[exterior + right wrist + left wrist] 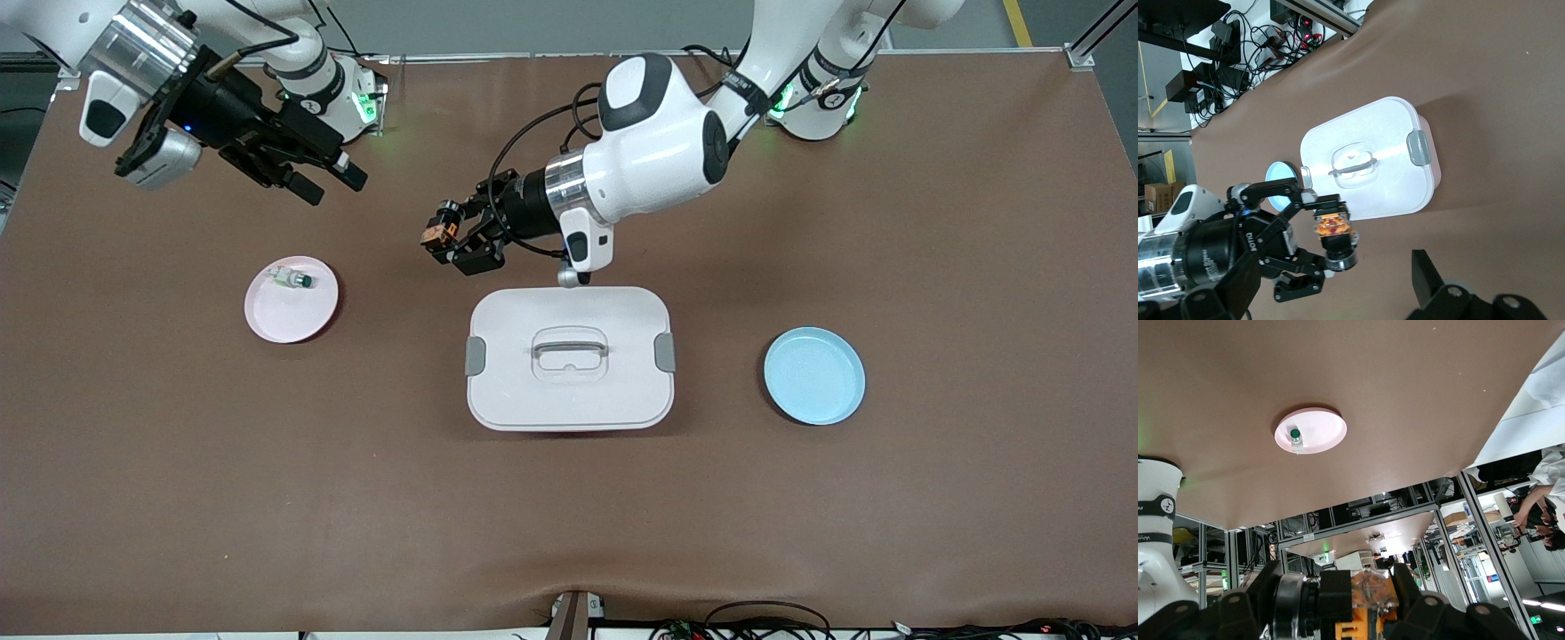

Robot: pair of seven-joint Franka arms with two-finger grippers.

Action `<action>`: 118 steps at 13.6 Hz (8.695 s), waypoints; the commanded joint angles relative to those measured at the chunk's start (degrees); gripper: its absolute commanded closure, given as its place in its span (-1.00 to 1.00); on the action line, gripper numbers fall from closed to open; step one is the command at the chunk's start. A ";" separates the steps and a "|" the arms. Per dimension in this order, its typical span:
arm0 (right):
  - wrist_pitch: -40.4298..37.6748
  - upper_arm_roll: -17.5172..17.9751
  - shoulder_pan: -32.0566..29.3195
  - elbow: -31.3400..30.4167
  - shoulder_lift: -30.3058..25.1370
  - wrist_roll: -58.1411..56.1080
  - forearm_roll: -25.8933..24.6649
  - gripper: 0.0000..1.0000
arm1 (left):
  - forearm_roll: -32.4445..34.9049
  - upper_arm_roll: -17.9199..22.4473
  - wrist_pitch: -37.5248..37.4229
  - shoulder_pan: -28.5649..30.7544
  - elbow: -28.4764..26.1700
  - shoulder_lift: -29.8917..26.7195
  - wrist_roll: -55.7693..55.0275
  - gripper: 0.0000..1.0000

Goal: Transfer orange switch to right arm and place
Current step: 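Grasp the orange switch with the right gripper from the left gripper, then open the left gripper and draw it back while the right gripper lowers, then lower the switch onto the white plate and open the right gripper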

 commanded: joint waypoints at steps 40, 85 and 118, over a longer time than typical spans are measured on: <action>21.48 10.61 0.77 -10.89 2.85 11.54 -1.66 1.00 | 2.82 0.30 0.21 -1.35 1.87 -0.25 -0.37 -0.62; 41.58 10.08 -31.92 -36.89 20.59 -112.47 -34.18 1.00 | 49.40 0.74 -33.10 47.60 -22.13 -25.12 77.50 -1.00; 8.01 10.08 -32.63 -16.73 17.53 -100.00 -34.35 -1.00 | 54.78 21.28 -44.61 29.88 -7.98 -24.33 77.15 -1.00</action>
